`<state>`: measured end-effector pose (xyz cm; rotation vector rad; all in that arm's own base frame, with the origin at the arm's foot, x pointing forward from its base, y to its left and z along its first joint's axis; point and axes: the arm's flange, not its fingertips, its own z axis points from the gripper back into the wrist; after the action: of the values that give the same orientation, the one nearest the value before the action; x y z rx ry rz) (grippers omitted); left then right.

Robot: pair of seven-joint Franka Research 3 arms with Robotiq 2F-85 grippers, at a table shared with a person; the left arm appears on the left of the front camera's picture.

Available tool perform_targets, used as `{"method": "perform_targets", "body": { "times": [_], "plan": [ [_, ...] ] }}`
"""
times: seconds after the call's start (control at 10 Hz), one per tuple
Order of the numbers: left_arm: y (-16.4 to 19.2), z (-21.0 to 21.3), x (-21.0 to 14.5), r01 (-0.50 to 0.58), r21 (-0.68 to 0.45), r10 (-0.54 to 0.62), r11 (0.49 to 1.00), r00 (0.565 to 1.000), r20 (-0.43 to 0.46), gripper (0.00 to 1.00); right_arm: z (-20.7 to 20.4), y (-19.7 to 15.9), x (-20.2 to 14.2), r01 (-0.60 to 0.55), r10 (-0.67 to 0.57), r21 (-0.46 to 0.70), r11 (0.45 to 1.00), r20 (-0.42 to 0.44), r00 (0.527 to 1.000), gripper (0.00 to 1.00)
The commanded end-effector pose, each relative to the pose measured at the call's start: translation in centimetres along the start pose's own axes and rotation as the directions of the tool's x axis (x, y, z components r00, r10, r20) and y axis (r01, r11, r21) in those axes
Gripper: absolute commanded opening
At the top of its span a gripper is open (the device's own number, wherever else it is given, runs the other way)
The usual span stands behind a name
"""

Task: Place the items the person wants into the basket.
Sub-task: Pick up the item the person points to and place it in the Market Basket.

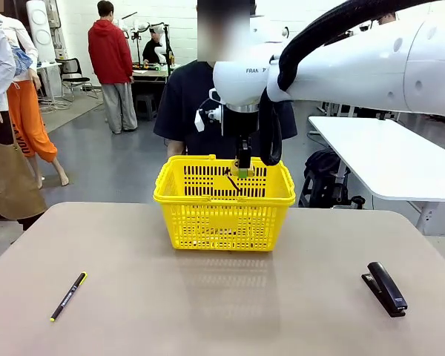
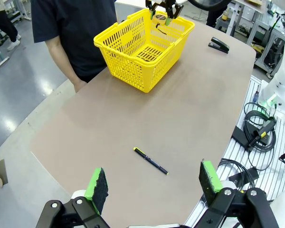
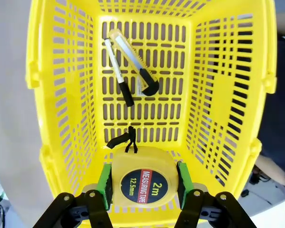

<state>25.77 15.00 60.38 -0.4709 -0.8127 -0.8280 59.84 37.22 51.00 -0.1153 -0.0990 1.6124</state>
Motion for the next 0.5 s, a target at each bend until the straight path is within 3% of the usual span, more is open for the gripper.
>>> {"method": "perform_targets", "body": {
  "times": [0.0,0.4],
  "plan": [
    [0.2,0.0,-0.1,0.018,0.000,-0.018,1.000,1.000,0.016,1.00,-1.3,-1.0,-0.4,-0.029,0.028,0.035,0.999,0.011,1.000,0.65],
    [0.2,0.0,-0.1,0.018,0.000,-0.018,1.000,1.000,0.016,1.00,-5.0,-2.2,-1.2,-0.062,0.061,0.121,0.991,0.012,0.998,0.65]
  ]
}}
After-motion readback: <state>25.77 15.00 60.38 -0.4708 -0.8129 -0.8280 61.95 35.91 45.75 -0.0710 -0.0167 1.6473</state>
